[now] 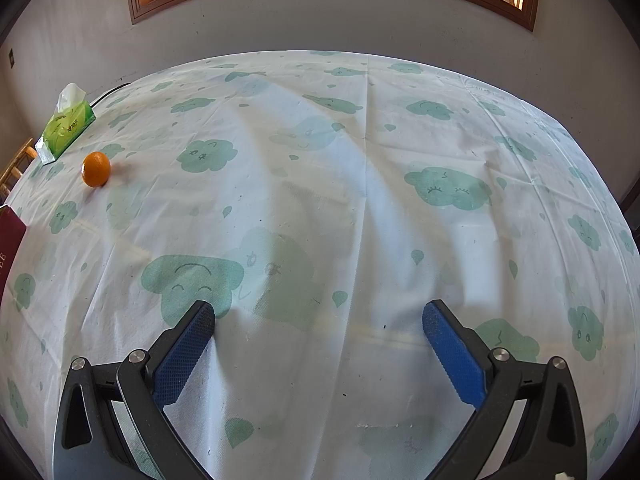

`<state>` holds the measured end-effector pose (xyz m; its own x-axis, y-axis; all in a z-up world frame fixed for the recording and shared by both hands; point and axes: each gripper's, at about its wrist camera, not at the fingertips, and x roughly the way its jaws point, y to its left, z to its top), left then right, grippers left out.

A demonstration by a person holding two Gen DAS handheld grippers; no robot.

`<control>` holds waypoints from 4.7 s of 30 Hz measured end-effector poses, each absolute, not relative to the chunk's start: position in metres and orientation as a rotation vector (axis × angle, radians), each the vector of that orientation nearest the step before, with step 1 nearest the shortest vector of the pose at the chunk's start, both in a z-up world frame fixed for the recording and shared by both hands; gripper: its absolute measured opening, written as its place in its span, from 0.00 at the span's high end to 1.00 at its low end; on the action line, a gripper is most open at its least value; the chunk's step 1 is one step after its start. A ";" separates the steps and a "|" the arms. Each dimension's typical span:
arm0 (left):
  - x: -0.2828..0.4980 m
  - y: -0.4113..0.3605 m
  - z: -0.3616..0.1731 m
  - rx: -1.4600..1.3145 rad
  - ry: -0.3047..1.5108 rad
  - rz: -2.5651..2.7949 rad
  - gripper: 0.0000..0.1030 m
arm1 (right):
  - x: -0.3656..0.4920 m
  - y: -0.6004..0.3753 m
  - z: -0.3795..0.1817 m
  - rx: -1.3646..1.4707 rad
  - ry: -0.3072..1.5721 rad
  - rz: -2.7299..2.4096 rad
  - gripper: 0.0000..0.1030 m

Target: Organize fruits

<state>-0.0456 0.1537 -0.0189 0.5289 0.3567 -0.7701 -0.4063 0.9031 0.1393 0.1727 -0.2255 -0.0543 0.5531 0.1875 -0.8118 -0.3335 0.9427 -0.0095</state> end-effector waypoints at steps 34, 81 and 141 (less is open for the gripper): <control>-0.160 0.137 -0.009 -0.106 0.422 0.717 0.19 | 0.169 -0.222 -0.049 -0.190 0.901 0.290 0.00; -0.193 0.150 -0.035 -0.140 0.425 0.746 0.01 | 0.013 0.042 0.031 -0.166 0.792 1.233 0.68; -0.179 0.165 0.074 -0.131 0.444 0.644 0.00 | -0.103 0.005 0.083 -0.231 0.266 0.868 0.00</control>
